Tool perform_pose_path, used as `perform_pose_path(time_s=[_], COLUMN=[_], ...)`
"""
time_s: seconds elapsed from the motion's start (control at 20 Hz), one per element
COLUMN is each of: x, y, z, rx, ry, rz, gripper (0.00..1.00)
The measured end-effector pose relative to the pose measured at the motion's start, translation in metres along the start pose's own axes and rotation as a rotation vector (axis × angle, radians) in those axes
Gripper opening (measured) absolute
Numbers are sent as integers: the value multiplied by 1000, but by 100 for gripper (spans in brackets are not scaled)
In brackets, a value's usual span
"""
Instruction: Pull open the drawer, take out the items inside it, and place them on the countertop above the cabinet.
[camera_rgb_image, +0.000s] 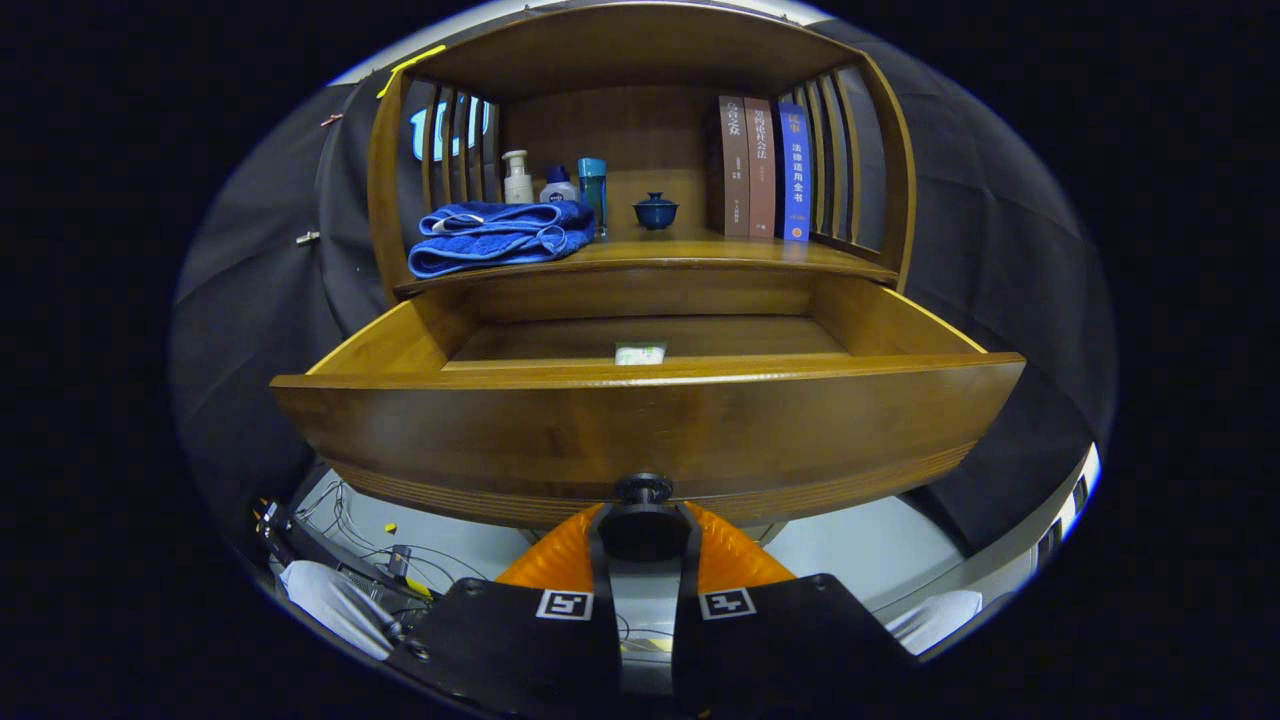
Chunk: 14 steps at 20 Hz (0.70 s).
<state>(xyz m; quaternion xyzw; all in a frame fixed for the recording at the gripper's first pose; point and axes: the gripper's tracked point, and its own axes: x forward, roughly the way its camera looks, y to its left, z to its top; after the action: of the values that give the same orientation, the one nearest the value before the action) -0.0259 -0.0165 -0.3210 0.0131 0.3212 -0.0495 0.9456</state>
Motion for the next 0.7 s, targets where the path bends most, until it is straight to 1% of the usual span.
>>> perform_pose_path(time_s=[0.15, 0.3, 0.4, 0.45, 0.6, 0.7], x=[-7, -7, -9, -15, -41, -58], y=[0, 2, 3, 3, 5, 12], z=[-13, -13, -14, -10, 11, 40], rx=[13, 18, 20, 27, 18, 25], ry=[25, 23, 36, 30, -2, -51], rz=[-1, -2, 5, 5, 2, 25], gripper=[24, 24, 38, 43, 100, 99])
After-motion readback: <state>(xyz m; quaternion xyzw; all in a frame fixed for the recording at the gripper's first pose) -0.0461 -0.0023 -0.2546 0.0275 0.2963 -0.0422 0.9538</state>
